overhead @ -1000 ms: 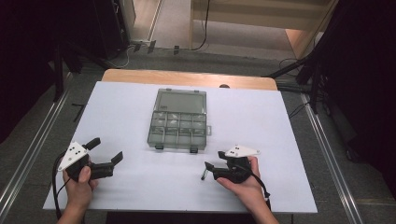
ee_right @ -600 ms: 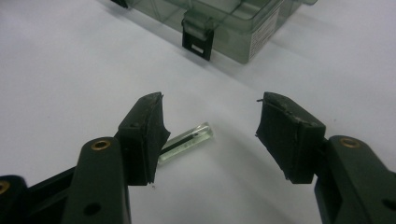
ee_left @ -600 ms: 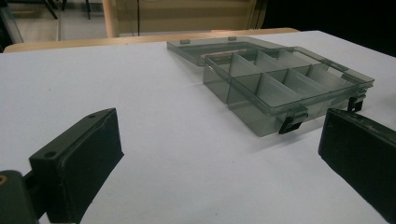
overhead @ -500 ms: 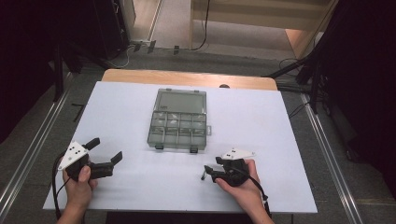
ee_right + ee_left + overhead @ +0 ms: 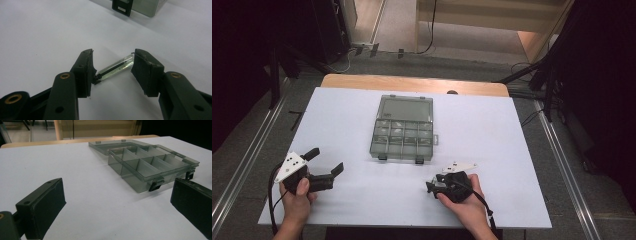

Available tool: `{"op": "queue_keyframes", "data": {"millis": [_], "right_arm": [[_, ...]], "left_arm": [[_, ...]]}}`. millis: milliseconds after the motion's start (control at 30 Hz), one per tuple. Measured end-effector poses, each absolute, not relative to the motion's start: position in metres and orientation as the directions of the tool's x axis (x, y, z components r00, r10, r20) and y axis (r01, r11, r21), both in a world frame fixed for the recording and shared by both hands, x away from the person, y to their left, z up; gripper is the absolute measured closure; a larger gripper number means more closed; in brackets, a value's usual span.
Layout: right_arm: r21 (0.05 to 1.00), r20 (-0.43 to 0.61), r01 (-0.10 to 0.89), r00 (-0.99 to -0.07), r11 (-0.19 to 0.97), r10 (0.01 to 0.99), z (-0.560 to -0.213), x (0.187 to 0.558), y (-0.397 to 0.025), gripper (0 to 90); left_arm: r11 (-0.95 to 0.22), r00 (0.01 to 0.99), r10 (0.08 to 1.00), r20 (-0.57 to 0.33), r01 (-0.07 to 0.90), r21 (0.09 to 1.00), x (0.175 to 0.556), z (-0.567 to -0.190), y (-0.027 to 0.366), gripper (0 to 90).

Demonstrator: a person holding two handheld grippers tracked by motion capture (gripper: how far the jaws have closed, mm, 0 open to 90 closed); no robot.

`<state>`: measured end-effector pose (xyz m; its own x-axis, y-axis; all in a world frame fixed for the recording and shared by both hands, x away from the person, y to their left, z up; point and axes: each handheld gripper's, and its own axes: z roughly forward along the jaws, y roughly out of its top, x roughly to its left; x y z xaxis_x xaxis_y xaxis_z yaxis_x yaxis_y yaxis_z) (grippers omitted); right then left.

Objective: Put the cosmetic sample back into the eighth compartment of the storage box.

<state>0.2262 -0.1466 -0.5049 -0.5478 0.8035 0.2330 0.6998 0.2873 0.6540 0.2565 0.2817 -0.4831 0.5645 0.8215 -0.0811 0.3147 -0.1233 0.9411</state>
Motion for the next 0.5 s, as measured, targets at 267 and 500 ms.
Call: {"op": "queue_keyframes", "data": {"millis": [267,500], "right_arm": [[0.644,0.203,0.700,-0.545,0.308,0.814,-0.5080,0.2260,-0.1417,54.8],[0.639,0.161,0.698,-0.531,0.323,0.832,-0.5089,0.2258,-0.1401,64.2]], "left_arm": [[-0.123,0.565,0.821,-0.082,0.316,0.941,0.2568,-0.4833,0.2818,0.0],[-0.120,0.565,0.821,-0.086,0.318,0.941,0.2572,-0.4836,0.2818,0.0]]}}
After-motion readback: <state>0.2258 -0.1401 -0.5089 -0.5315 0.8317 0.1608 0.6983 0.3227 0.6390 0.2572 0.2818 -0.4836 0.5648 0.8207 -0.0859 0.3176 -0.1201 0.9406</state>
